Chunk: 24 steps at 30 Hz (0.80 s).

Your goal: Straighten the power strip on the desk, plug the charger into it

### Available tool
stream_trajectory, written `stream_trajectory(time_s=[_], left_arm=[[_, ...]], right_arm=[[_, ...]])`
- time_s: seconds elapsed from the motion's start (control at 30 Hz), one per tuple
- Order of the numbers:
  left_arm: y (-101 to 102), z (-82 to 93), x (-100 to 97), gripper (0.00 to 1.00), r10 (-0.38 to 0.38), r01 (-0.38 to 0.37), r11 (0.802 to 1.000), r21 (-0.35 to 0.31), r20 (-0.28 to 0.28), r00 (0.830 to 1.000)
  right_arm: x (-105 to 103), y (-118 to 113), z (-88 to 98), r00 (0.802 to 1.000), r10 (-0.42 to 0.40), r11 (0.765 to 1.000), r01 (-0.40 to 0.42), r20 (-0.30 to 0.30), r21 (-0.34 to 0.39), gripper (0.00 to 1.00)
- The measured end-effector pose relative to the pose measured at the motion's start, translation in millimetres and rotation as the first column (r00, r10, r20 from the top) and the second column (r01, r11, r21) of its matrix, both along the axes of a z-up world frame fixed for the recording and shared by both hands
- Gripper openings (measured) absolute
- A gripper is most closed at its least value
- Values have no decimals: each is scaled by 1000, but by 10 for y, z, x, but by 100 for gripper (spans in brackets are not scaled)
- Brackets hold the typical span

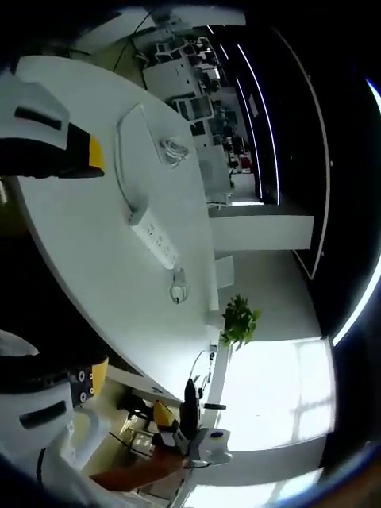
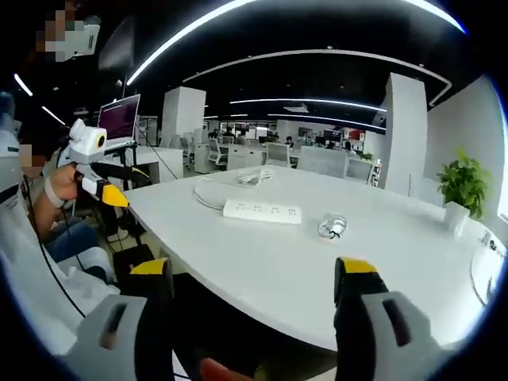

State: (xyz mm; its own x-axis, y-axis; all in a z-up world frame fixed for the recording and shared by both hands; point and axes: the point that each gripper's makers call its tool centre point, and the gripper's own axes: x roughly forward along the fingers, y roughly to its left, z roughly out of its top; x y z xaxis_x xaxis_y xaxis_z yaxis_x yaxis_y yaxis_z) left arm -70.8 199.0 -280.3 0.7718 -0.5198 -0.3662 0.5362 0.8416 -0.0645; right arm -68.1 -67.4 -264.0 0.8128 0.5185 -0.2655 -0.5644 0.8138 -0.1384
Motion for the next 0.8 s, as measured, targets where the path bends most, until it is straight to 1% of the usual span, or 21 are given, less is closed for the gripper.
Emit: stream_trajectory(time_s=[0.03, 0.07, 0.1, 0.17, 0.23, 0.3, 0.33, 0.4, 0.47, 0.53, 0.63, 0.7, 0.8], left_arm=[[1, -23, -16, 84, -15, 15, 1000, 8, -16, 1000], [16, -77, -59, 79, -43, 45, 998, 48, -41, 998], [13, -96, -56, 79, -38, 41, 998, 46, -55, 998], [21, -83, -20, 83, -23, 24, 1000, 20, -46, 999], [20, -74, 0, 84, -24, 24, 1000, 6, -44, 999], [14, -72, 27, 89, -15, 15, 1000, -5, -48, 999], [10, -67, 45, 93, -11, 10, 1000, -3, -39, 999], [2, -65, 100, 96, -8, 8, 1000, 13, -23, 1000], [5, -57, 139, 96, -6, 7, 1000, 13, -20, 1000], [-9, -40, 180, 96, -4, 4, 1000, 7, -21, 1000], [6, 7, 265, 96, 10, -11, 999, 34, 6, 1000], [23, 28, 319, 96, 26, -26, 998, 49, 13, 1000], [19, 35, 385, 96, 24, -25, 997, 68, 15, 1000]], right_arm=[[5, 4, 20, 1000, 1, 1000, -1, 5, -2, 79], [14, 5, 40, 1000, 2, 1000, -2, 10, -2, 80], [27, 5, 59, 1000, 0, 1000, 0, 11, 3, 81], [36, 13, 74, 1000, 3, 1000, -3, 19, 3, 81], [59, 24, 78, 1000, 6, 1000, -6, 18, 7, 81], [85, 40, 62, 1000, 12, 1000, -12, 12, 6, 82], [105, 43, 50, 1000, 12, 1000, -12, 8, 3, 83], [136, 60, 36, 1000, 23, 1000, -23, 7, -9, 84], [164, 81, 26, 999, 40, 999, -40, 4, -31, 83], [196, 94, 41, 999, 52, 998, -51, 0, -37, 82], [252, 115, 96, 998, 57, 998, -57, 3, -5, 82], [297, 129, 118, 998, 55, 998, -55, 4, 14, 82], [362, 157, 105, 998, 63, 998, -63, -4, 6, 82]])
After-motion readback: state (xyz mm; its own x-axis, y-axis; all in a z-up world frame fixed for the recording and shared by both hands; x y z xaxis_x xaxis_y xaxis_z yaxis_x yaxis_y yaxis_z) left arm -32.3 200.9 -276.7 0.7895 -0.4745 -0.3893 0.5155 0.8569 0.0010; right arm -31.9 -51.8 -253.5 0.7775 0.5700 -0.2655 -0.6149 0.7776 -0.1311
